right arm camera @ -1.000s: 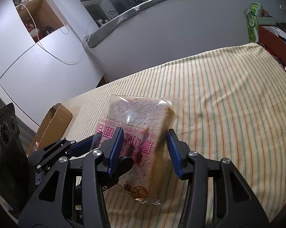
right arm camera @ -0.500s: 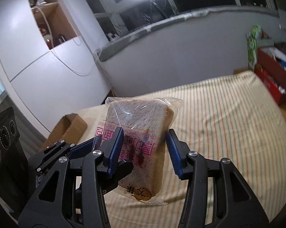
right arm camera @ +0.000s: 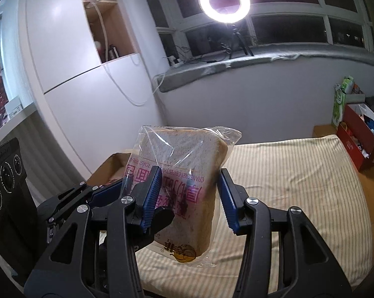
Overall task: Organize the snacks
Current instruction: 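Lift the bread loaf and carry it over the box with the right tool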
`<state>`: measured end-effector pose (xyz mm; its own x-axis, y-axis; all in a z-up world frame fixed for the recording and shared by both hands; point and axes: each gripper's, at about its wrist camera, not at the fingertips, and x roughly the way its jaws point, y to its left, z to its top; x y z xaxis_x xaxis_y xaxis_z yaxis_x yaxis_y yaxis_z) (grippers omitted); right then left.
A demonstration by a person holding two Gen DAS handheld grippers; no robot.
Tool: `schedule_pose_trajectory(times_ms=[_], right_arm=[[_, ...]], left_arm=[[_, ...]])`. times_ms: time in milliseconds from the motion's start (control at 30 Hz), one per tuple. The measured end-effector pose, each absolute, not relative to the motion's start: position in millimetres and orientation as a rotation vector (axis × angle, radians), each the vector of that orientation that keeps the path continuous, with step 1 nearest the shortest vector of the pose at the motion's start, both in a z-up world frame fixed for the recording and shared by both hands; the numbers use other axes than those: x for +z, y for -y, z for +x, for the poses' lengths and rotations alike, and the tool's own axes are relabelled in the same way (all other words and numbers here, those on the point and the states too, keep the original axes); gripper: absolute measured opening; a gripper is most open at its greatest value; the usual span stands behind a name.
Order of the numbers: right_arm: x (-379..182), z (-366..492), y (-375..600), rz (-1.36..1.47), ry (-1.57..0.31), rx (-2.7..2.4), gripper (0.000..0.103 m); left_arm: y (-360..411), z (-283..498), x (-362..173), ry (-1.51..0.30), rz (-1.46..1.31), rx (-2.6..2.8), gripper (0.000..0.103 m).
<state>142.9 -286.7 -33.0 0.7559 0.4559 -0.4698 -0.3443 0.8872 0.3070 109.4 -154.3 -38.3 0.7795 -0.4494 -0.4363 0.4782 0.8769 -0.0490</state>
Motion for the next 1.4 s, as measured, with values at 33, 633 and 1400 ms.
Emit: schedule_pose_trajectory(times_ms=[33, 633, 1400], right_arm=[[-31.9, 140.4, 281.0, 0.206, -0.566, 0.446, 0.049], [-38.3, 154.1, 78.5, 0.095, -0.623, 0.744, 0.049], [-121.7, 235.4, -23.4, 0.045, -0.798, 0.834, 0.050]], left_arm=[[148.7, 106.6, -37.6, -0.451, 0.061, -0.497, 0.053], [-12.8, 67.5, -47.5, -0.441, -0.047, -0.222, 0.053], [-101.0, 118.1, -96.1, -0.564, -0.111, -0.053, 0.054]])
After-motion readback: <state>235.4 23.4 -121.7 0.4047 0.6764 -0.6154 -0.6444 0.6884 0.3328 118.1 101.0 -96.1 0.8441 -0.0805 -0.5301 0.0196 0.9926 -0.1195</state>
